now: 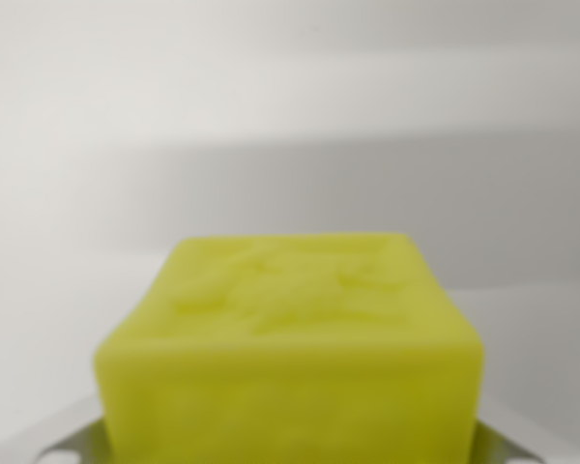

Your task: Pick yellow cube

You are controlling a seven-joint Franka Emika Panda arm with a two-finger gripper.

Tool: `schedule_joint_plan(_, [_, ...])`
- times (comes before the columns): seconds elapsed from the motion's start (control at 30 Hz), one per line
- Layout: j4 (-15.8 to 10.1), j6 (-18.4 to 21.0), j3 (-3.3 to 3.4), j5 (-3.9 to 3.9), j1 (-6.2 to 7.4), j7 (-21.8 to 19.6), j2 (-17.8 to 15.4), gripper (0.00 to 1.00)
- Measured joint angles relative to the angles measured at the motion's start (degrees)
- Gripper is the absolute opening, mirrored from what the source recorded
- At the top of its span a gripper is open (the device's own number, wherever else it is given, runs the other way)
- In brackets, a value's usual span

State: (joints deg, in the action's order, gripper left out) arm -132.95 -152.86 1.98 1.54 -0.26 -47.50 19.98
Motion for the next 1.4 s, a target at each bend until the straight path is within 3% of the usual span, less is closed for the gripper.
schedule_joint_plan(1.4, [0.0, 9.2, -0.01, -0.88, -0.13, -0.6, -9.3, 0.00])
